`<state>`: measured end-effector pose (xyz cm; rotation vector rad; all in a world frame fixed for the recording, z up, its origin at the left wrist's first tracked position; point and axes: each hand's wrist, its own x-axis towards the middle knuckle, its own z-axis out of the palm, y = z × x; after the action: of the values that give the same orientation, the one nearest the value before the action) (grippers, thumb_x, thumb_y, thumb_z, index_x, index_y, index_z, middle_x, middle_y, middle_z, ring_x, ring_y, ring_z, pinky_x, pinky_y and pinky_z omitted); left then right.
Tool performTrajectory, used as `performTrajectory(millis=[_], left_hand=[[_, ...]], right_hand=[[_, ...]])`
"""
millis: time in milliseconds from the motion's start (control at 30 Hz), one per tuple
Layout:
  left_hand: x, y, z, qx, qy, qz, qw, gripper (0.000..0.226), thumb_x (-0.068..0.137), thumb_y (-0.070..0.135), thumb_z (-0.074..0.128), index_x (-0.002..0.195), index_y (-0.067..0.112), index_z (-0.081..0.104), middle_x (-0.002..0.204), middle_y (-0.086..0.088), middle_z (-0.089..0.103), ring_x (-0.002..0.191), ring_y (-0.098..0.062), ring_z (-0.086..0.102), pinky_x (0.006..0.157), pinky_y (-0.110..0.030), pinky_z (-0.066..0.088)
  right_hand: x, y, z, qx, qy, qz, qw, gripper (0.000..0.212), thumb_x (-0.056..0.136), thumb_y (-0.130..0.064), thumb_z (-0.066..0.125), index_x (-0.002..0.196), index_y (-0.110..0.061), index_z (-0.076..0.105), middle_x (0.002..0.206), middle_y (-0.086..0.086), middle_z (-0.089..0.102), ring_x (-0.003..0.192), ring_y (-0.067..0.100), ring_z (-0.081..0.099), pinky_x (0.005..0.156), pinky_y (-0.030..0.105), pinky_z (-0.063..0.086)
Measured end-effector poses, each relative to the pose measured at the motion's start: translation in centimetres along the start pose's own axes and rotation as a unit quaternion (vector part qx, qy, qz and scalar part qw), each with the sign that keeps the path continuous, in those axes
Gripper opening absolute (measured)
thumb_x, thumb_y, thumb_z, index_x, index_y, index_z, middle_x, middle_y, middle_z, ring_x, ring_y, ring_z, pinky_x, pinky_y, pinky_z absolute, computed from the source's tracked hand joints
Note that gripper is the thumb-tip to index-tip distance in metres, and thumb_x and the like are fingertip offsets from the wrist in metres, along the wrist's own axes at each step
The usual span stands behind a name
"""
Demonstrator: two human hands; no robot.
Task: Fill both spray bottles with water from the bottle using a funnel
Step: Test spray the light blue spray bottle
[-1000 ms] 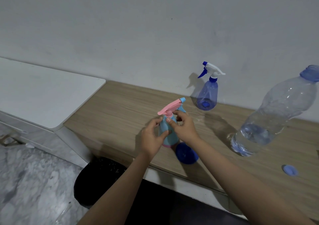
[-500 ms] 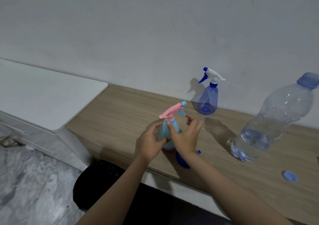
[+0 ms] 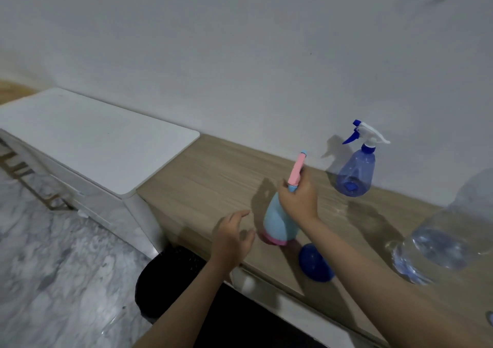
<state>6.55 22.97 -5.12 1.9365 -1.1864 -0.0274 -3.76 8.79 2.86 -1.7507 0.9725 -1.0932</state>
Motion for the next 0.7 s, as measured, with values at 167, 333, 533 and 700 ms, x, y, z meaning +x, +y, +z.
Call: performTrajectory(millis=[167, 333, 533, 700], left_hand=[[0.1, -3.8, -4.0, 0.133, -0.022, -0.092, 0.987, 0.066, 0.072, 0.046, 0.043, 0.115, 0.0, 0.059, 0.109, -0.017, 0.064, 0.101, -0.036, 0.061, 0.089, -0.04, 0.049], [-1.5, -4.8, -5.7, 0.172, -0.051, -0.171, 0.969, 0.071, 0.074, 0.046, 0.046, 0.128, 0.0, 0.05, 0.13, -0.021, 0.052, 0.121, -0.039, 0.048, 0.102, -0.043, 0.039], [-3.5, -5.5, -5.4, 0.184, -0.052, -0.168, 0.967, 0.084, 0.071, 0.06, 0.03, 0.129, 0.003, 0.049, 0.132, -0.021, 0.051, 0.124, -0.04, 0.046, 0.102, -0.046, 0.04], [-3.9, -6.2, -5.2, 0.196, -0.069, -0.169, 0.964, 0.084, 0.074, 0.062, 0.034, 0.133, 0.002, 0.046, 0.137, -0.021, 0.049, 0.128, -0.04, 0.044, 0.103, -0.048, 0.04]], right_hand=[[0.7, -3.1, 0.4, -0.028, -0.227, 0.144, 0.963, 0.026, 0.083, -0.013, 0.06, 0.108, -0.006, 0.06, 0.087, 0.014, 0.062, 0.074, 0.021, 0.055, 0.068, 0.031, 0.042], [-2.5, -1.9, 1.4, -0.12, -0.314, 0.175, 0.925, 0.026, 0.083, -0.023, 0.058, 0.099, -0.004, 0.065, 0.08, 0.017, 0.063, 0.07, 0.024, 0.057, 0.066, 0.03, 0.04], [-4.0, 0.5, 2.0, -0.179, -0.301, 0.21, 0.913, 0.041, 0.088, -0.031, 0.054, 0.117, -0.004, 0.061, 0.107, 0.014, 0.064, 0.098, 0.03, 0.062, 0.079, 0.032, 0.045], [-5.0, 0.3, 2.9, -0.217, -0.347, 0.198, 0.891, 0.047, 0.088, -0.031, 0.053, 0.128, -0.007, 0.055, 0.124, 0.014, 0.059, 0.109, 0.028, 0.058, 0.085, 0.03, 0.044]])
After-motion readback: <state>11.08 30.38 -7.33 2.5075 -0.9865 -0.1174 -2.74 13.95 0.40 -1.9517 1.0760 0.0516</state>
